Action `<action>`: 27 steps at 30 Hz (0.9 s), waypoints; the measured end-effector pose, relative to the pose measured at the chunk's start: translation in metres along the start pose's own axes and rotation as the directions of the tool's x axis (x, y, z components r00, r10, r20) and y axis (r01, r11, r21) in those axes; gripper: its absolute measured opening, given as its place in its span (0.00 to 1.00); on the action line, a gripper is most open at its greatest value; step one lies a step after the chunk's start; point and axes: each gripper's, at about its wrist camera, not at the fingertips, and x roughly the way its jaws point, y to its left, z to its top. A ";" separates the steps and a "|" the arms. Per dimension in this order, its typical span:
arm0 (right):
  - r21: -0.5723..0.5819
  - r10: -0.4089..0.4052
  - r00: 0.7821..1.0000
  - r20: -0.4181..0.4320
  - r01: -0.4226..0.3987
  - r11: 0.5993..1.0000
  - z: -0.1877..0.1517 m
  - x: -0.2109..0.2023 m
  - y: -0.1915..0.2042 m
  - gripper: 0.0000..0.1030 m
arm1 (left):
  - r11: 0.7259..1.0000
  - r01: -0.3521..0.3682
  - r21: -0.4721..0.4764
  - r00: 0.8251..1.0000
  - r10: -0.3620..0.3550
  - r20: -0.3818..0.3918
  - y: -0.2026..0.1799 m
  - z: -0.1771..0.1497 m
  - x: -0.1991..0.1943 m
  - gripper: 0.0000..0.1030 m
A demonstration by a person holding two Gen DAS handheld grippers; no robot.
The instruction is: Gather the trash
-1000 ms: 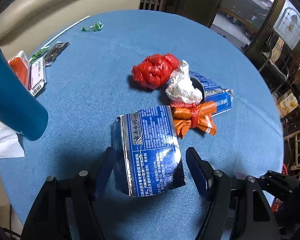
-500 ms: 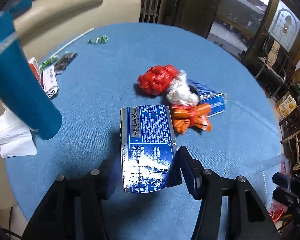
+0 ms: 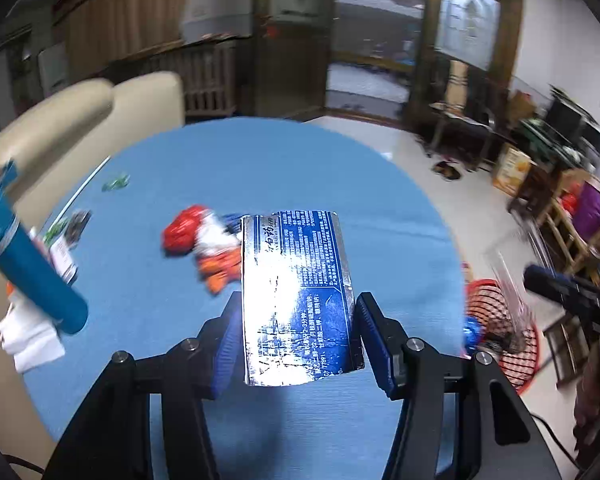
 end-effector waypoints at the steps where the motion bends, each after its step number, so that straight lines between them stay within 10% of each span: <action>1: 0.008 -0.008 1.000 0.018 0.008 1.000 0.002 -0.008 -0.004 0.42 | 1.000 0.007 0.018 1.000 -0.007 0.009 -0.008 0.002 -0.004 0.56; 27: 0.185 -0.169 0.949 0.267 0.121 0.975 0.009 -0.145 -0.084 0.42 | 0.962 0.134 0.237 0.990 -0.141 0.016 -0.122 0.020 -0.028 0.56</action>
